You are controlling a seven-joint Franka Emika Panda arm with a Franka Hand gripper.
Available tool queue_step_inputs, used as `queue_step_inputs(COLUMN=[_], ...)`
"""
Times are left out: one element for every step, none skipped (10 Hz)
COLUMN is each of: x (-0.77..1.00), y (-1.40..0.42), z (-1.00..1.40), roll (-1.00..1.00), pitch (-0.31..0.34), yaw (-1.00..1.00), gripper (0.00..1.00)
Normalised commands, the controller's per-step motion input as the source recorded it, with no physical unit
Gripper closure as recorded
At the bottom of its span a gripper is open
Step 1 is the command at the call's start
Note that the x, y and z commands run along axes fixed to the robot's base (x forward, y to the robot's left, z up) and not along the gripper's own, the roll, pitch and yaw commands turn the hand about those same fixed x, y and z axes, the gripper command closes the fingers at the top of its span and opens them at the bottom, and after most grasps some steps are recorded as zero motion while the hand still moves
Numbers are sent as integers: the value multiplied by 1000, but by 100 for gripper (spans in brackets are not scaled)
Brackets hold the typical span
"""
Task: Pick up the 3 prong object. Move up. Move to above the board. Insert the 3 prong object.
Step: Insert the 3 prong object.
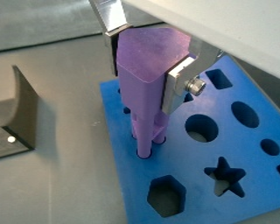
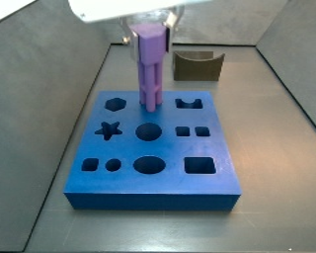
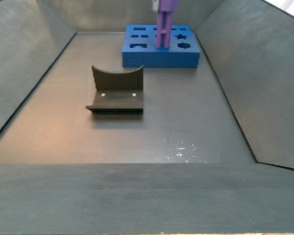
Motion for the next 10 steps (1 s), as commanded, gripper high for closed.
queue_step_inputs(x=[80, 71, 74, 114, 131, 134, 83, 106, 66, 0], y=[0, 0, 0, 0, 0, 0, 0, 80, 66, 0], z=[-317, -349, -314, -329, -360, -386, -443, -140, -126, 0], roll=[0, 0, 0, 0, 17, 63, 56, 0, 0, 0], pitch=[-43, -36, -13, 0, 30, 54, 6, -54, -11, 0], yaw=[0, 0, 0, -14, -26, -34, -43, -6, -40, 0], gripper=[100, 100, 100, 100, 100, 100, 100, 100, 100, 100])
